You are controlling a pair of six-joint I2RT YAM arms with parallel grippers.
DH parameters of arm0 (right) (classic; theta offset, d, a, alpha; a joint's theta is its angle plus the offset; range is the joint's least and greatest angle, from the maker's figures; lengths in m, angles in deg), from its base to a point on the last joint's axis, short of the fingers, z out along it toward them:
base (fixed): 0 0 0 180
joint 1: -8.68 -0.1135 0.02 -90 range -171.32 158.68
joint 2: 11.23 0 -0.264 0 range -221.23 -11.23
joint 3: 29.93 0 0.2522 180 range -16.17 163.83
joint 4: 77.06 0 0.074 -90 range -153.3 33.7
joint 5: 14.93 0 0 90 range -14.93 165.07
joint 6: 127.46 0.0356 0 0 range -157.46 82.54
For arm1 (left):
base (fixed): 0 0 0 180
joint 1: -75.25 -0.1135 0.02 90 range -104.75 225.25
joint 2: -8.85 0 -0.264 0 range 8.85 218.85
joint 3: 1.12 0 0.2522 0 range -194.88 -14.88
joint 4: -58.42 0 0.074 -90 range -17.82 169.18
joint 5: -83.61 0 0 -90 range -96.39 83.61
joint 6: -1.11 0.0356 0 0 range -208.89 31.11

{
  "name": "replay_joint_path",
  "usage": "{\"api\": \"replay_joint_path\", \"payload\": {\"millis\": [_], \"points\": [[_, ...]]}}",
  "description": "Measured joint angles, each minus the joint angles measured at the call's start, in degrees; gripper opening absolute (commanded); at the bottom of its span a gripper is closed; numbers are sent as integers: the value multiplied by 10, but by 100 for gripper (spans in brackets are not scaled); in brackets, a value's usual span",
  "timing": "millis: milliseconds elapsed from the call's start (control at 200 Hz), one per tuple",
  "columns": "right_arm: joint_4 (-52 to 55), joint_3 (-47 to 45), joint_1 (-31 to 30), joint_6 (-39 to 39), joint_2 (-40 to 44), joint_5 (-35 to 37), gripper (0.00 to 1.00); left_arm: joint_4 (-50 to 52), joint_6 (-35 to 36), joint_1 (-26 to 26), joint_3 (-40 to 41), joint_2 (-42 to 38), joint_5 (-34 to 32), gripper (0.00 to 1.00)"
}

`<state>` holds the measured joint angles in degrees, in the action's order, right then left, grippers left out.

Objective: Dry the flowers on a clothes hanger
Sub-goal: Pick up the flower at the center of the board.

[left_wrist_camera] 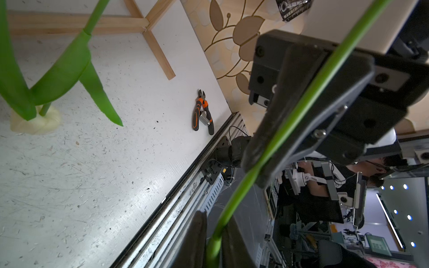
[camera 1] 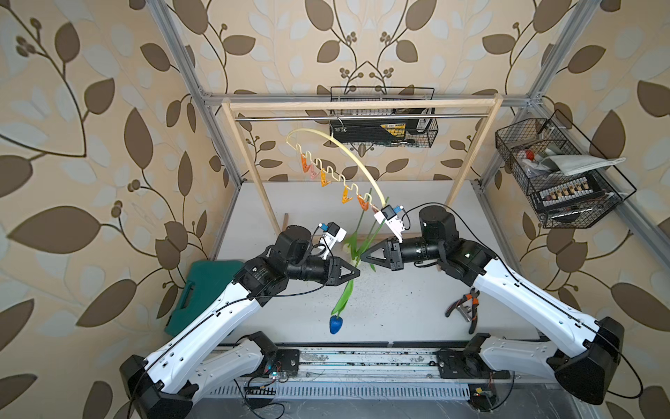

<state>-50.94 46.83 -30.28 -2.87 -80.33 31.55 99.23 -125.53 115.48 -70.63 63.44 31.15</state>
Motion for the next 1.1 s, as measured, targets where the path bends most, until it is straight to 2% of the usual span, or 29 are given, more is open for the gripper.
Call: {"api": "replay_joint_path", "payload": {"millis": [40, 175, 280, 395, 515, 575, 655, 725, 855, 1100], "points": [[-16, -6, 0, 12, 0, 4, 12, -2, 1, 0, -1, -1, 0, 8], [-101, -65, -1, 64, 19, 35, 22, -1, 0, 0, -1, -10, -14, 3], [-170, -114, -10, 101, 45, 71, 36, -2, -8, 0, 0, -26, -26, 1], [-221, -139, -35, 122, 57, 115, 38, -3, -14, 0, 3, -60, -32, 1], [-263, -150, -52, 138, 57, 132, 65, -16, -28, 0, 7, -83, -56, 1], [-282, -153, -53, 144, 57, 134, 73, -22, -29, 0, 8, -84, -61, 1], [-299, -153, -53, 144, 57, 136, 72, -27, -32, 0, 8, -78, -65, 1], [-307, -153, -53, 146, 57, 136, 60, -28, -35, 0, 9, -70, -68, 1], [-317, -151, -54, 145, 48, 137, 47, -30, -39, 0, 10, -63, -71, 1], [-328, -140, -69, 143, 5, 140, 42, -42, -43, 0, 10, -62, -71, 1]]}}
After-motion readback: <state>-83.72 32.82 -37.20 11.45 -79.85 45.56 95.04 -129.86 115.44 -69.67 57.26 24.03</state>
